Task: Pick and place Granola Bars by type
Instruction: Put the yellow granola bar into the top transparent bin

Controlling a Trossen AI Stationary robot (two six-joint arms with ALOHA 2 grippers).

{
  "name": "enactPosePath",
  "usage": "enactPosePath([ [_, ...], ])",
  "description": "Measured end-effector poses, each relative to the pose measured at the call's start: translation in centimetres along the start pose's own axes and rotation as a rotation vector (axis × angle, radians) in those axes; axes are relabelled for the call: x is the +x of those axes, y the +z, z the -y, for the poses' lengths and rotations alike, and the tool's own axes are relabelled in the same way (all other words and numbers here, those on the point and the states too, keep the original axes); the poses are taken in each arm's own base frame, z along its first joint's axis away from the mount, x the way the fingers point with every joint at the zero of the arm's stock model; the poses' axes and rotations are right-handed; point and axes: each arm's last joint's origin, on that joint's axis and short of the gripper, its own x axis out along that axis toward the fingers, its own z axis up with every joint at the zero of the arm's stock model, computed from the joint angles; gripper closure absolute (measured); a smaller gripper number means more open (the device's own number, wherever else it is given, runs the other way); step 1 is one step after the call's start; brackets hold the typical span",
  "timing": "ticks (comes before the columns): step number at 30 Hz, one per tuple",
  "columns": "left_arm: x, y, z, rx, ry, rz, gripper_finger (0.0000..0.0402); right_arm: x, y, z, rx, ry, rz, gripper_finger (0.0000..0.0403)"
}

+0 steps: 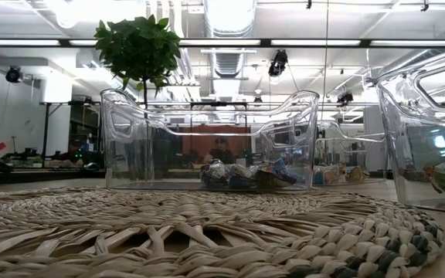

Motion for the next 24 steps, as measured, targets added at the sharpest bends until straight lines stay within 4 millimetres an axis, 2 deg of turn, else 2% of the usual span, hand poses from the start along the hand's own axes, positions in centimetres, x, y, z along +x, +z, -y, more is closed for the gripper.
enactPosePath([
  [14, 5.7, 0.3, 2.3, 0.014, -0.101, -0.008, 0.0401, 0.0, -0.1, 0.0, -0.019, -0.003, -0.005, 0.0218],
  [19, 7.2, 0.6, 3.2, 0.034, -0.102, -0.015, 0.0401, 0.0, -0.1, 0.0, -0.019, 0.002, -0.006, 0.0218],
  [22, 7.6, 0.8, 3.5, 0.035, -0.104, -0.012, 0.0401, 0.0, -0.1, 0.0, 0.005, 0.003, -0.008, 0.0229],
  [24, 7.8, 0.8, 3.6, 0.035, -0.103, -0.012, 0.0401, 0.0, -0.1, 0.0, 0.014, 0.003, -0.009, 0.0250],
])
